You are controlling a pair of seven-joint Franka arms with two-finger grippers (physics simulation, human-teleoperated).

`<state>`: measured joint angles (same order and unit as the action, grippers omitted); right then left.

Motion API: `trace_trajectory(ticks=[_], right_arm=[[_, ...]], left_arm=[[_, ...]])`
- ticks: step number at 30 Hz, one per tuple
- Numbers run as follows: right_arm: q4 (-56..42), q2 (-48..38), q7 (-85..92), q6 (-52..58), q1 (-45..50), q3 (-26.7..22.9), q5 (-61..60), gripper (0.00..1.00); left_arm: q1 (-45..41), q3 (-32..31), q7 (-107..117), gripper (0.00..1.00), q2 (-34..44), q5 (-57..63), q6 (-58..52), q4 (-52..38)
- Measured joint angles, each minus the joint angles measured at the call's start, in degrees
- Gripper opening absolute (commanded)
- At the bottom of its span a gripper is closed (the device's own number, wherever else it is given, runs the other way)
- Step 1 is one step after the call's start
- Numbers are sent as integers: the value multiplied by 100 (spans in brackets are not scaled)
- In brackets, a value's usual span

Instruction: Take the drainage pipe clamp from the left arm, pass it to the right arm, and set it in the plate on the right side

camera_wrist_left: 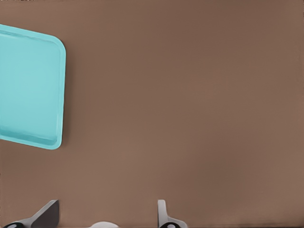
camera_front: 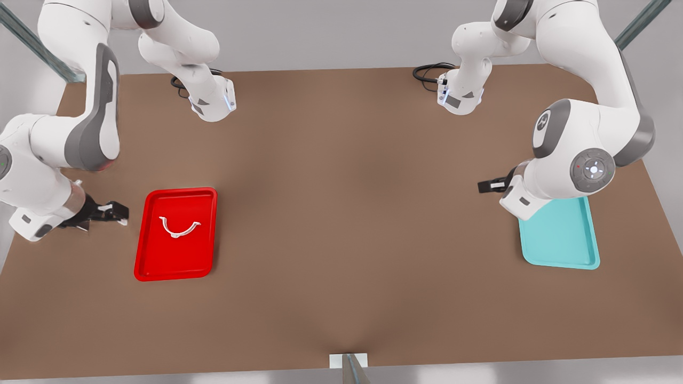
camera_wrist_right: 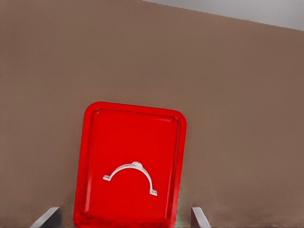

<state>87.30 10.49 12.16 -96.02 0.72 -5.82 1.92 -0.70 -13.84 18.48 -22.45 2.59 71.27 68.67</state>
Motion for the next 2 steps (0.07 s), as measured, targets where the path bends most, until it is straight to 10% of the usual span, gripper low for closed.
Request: trace_trajectory(ticks=[2], right_arm=[[162, -306, -151, 489, -14, 6, -43, 100]], left_arm=[[1, 5, -176, 100, -7, 58, -57, 5]])
